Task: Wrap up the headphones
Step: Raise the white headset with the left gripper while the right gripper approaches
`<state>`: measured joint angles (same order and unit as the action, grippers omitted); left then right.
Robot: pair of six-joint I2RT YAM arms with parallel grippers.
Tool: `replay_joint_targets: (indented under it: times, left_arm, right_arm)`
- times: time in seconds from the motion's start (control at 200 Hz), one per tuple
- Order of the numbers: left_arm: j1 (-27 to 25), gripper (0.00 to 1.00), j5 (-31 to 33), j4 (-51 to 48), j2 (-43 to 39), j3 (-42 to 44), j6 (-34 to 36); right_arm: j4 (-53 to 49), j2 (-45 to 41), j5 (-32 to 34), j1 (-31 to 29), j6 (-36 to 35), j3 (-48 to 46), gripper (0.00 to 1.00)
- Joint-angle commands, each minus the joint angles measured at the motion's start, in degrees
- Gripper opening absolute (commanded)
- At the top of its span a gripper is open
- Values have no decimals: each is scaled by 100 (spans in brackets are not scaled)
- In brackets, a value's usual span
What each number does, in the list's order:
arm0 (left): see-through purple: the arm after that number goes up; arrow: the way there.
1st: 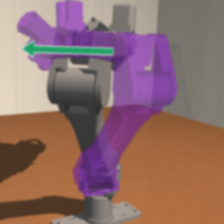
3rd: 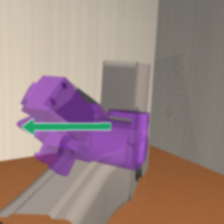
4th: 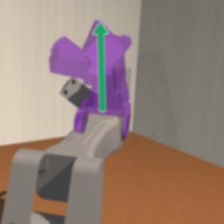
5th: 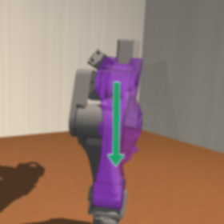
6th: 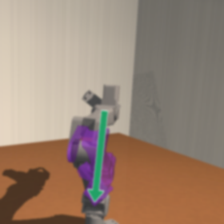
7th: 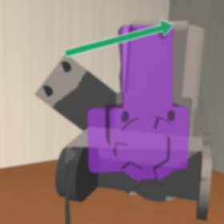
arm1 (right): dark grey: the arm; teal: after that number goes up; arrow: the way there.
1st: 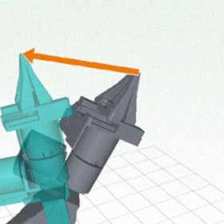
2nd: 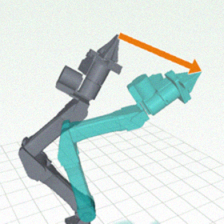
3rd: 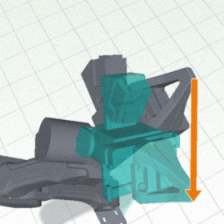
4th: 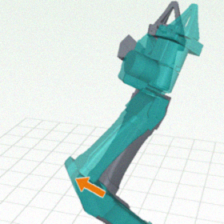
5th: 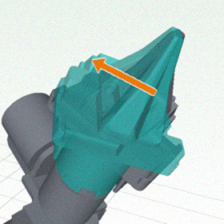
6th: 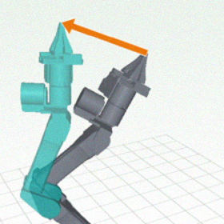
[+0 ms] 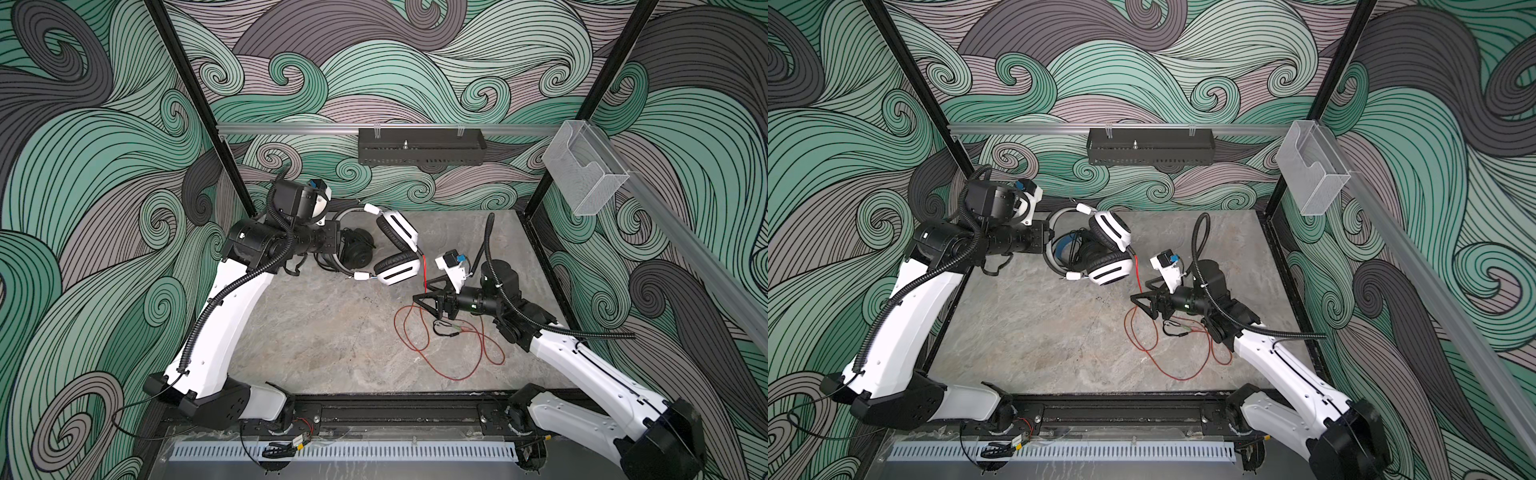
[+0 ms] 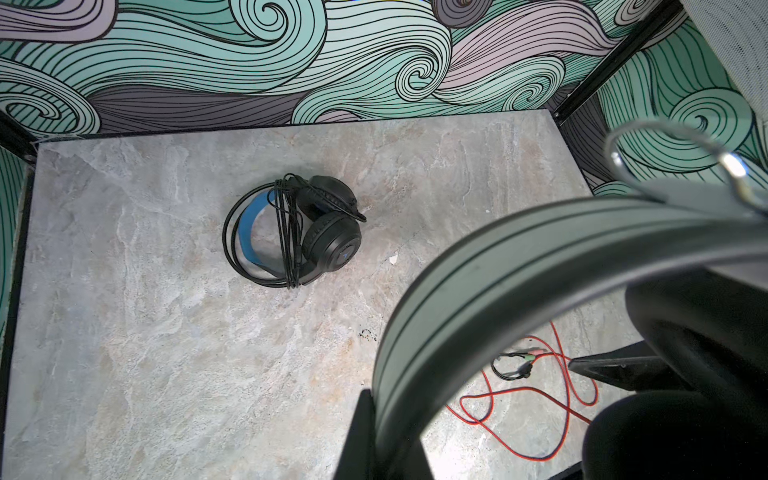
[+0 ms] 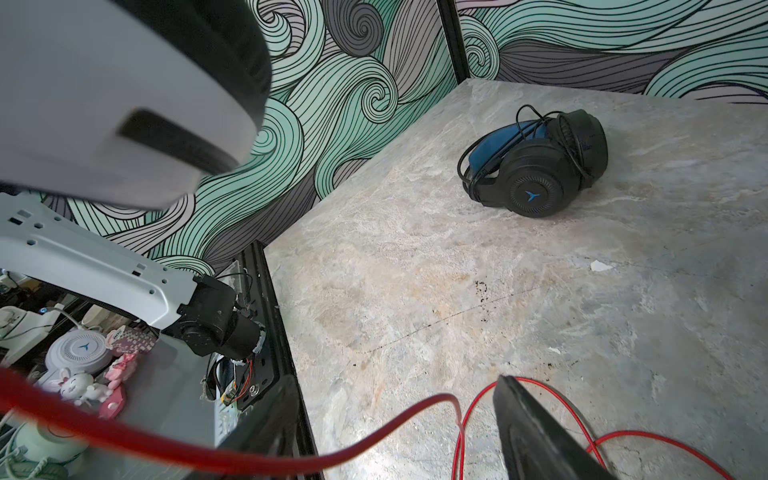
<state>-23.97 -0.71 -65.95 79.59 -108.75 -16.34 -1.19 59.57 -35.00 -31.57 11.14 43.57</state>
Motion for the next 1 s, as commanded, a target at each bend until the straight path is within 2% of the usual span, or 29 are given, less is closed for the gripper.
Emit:
replay_joint_targets:
  times: [0.0,0.69,0.991]
  left_arm:
    - [116,0,-395,318,-232,-356,-332]
    - [708,0,-1096,627,-465,-67,-753]
    - [857,0,-1342,791,-500,0,-967]
  right_arm:
    - [496,136,-111,-83,252,207,75]
    - [1375,886,-327,-336,723,384,73]
    - [1710,1119,-359,-401,884,200,62]
